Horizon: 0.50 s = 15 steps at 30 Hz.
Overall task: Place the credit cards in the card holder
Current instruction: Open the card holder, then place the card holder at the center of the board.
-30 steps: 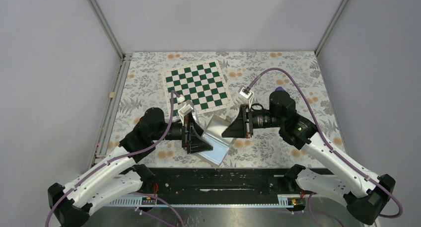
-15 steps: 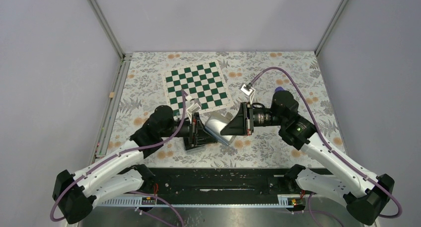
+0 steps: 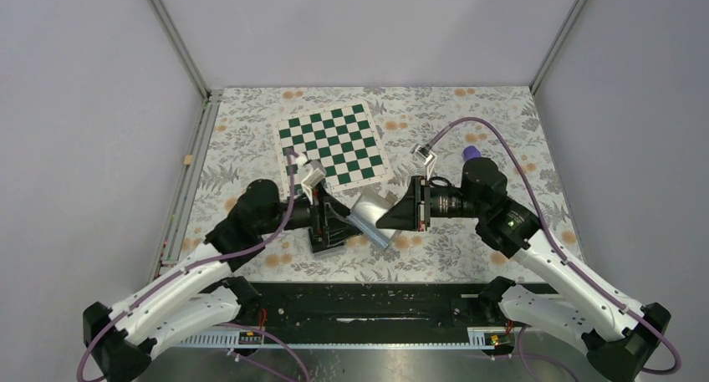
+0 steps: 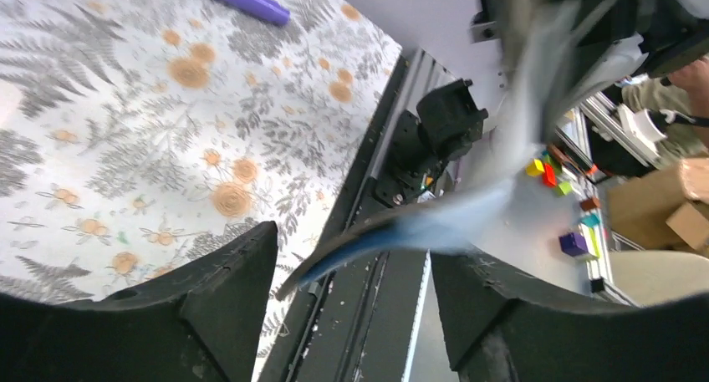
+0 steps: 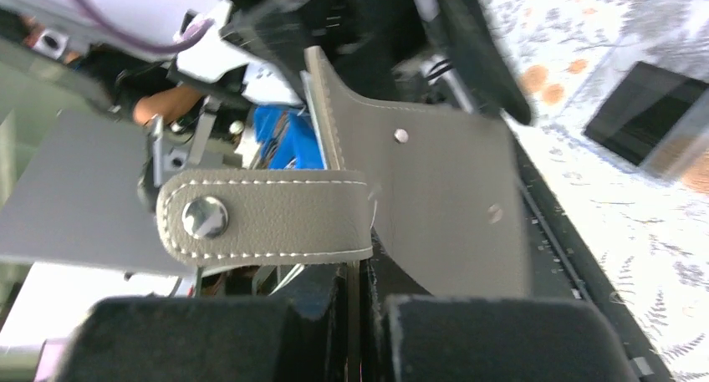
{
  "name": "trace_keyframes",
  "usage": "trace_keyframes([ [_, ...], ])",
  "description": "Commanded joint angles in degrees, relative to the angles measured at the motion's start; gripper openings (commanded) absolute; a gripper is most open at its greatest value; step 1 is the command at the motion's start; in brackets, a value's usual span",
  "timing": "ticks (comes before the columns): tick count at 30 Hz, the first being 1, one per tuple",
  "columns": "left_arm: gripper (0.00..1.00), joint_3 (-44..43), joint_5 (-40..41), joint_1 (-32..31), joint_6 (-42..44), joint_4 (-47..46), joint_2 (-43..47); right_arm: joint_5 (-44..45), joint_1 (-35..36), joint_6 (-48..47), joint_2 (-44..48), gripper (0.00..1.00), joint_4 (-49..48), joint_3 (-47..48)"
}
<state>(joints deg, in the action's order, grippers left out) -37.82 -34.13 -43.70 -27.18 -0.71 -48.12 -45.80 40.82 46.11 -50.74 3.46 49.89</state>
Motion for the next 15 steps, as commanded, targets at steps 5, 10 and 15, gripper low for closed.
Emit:
trace_keyframes([
  [5, 0.83, 0.42, 19.25, 0.43, 5.01, 12.47, 16.61, 19.01, -1.73, -1.16, 1.36, 0.00, 3.38, -6.37],
  [10, 0.91, -0.01, 24.51, 0.45, 4.21, 16.75, 22.69, 34.01, -2.69, 3.87, 6.63, 0.00, -0.08, -16.22],
  [15, 0.91, -1.57, 23.61, 0.40, 3.73, 18.15, 22.90, 45.03, -4.64, 11.29, 10.90, 0.00, -2.75, -25.06],
])
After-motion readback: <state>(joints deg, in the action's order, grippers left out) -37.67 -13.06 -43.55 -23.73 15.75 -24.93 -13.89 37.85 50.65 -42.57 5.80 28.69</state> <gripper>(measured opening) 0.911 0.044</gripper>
